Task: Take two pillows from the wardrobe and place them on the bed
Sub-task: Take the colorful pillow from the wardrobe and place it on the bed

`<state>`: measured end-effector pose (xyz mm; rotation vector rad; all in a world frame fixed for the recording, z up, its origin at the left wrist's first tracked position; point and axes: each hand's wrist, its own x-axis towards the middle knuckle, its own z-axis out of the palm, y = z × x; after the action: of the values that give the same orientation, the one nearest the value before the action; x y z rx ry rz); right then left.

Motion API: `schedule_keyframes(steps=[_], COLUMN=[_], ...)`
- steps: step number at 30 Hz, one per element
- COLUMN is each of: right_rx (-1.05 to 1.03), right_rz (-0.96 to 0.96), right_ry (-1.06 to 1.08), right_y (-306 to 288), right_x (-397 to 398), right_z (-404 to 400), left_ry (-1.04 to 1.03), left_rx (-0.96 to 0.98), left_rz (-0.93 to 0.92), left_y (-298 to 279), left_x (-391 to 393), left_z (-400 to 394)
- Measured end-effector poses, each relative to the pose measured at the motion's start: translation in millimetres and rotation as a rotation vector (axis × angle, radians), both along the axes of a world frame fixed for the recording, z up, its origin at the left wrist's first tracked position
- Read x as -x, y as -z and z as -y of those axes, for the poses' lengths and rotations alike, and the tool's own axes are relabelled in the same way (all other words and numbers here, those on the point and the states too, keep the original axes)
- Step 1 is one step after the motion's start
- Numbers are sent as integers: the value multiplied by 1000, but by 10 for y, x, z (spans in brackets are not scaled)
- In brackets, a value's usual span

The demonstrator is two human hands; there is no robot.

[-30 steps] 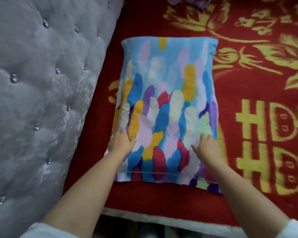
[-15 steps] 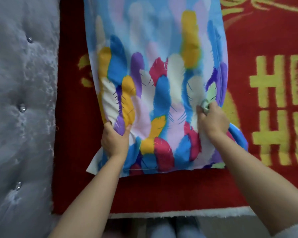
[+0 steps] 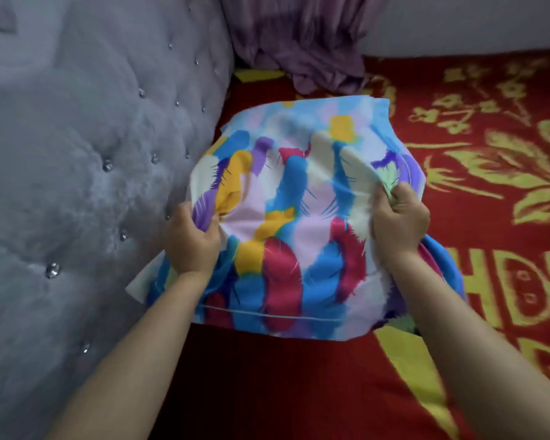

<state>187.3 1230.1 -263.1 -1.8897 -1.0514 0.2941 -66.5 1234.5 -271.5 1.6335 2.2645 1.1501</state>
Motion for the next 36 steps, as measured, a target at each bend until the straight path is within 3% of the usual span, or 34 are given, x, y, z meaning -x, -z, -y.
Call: schedule_keyframes(steps=[3,6,8,10,12,16,23,29,36], right_rx=[-58,75,277,448,534,708,863,844,714], right_rz=[18,95,237,359,429,491,471,595,730], right_ry=[12,-161,-388,-458,-565,-776,-826,-860,-911], right_y=[-261,-387,-266,-8,350,852,1064,1252,1815], right_x=[-19,-53,-49,13,102,160,10,182,786], right_z=[-530,-1226,-1519,-1504,-1295,-856,-449,-623,-1348], left_ry=[3,-35,82,273,429,536,436,298,206], left_rx=[-33,141,310,486,615,771,846,862,791], left_rz=[-35,-169,-382,-559,-620,-589,-512,-414,-317], left_y=[-275,-470,-406,-143,225,683,836,1228,2211], left_x=[50,170,149,-49,-307,-629,-514,-99,515], left_z=[-617,-1325,-1540,-1424,-1117,-704,-553,-643,-1051])
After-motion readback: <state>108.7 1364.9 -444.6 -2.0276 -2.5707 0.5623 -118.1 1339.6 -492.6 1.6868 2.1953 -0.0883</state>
